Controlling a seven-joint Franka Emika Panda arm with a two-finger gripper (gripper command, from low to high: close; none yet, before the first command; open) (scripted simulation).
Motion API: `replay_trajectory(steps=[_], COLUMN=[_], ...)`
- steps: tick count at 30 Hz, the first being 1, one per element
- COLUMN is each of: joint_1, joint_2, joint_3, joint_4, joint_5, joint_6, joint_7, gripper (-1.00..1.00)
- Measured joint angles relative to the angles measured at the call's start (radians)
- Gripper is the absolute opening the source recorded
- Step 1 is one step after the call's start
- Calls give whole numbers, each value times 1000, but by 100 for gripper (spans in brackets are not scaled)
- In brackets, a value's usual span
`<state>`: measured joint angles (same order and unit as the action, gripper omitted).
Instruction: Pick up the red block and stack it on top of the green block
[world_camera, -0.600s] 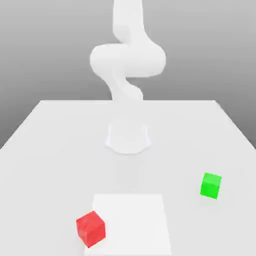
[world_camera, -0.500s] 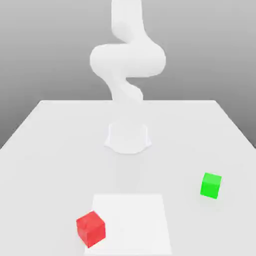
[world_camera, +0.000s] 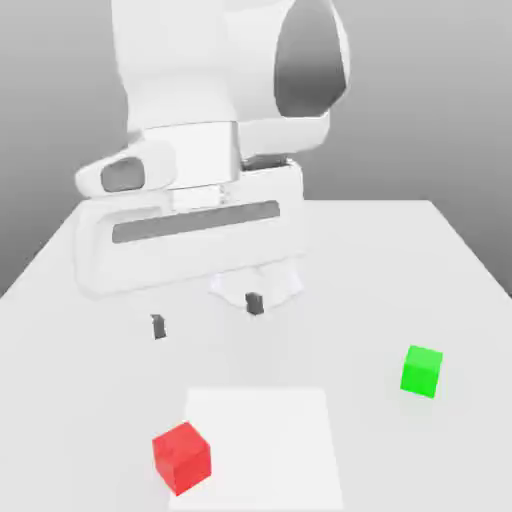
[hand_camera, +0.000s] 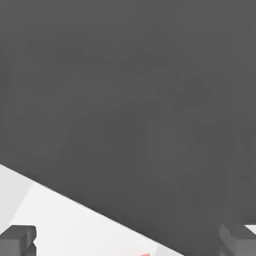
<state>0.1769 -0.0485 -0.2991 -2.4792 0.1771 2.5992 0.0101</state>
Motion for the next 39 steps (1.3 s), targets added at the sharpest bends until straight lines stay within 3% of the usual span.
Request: replay_trajectory(steps=[6, 11, 12, 19, 24, 29, 34, 39], joint_1=[-35, -98, -110, -111, -56, 83, 387, 485], joint_2=[201, 379, 406, 407, 249, 135, -5, -31], joint_3=[-9, 69, 85, 86, 12, 142, 288, 375], joint_4=[-53, -33, -29, -29, -58, -145, -260, -330], joint_5=[-33, 61, 81, 81, -35, -74, -110, -157], joint_6=[96, 230, 250, 250, 125, 93, 74, 129], joint_7=[-165, -262, -278, -278, -194, -254, -360, -408], gripper=[0, 0, -100, -100, -100, -100, -100, -100])
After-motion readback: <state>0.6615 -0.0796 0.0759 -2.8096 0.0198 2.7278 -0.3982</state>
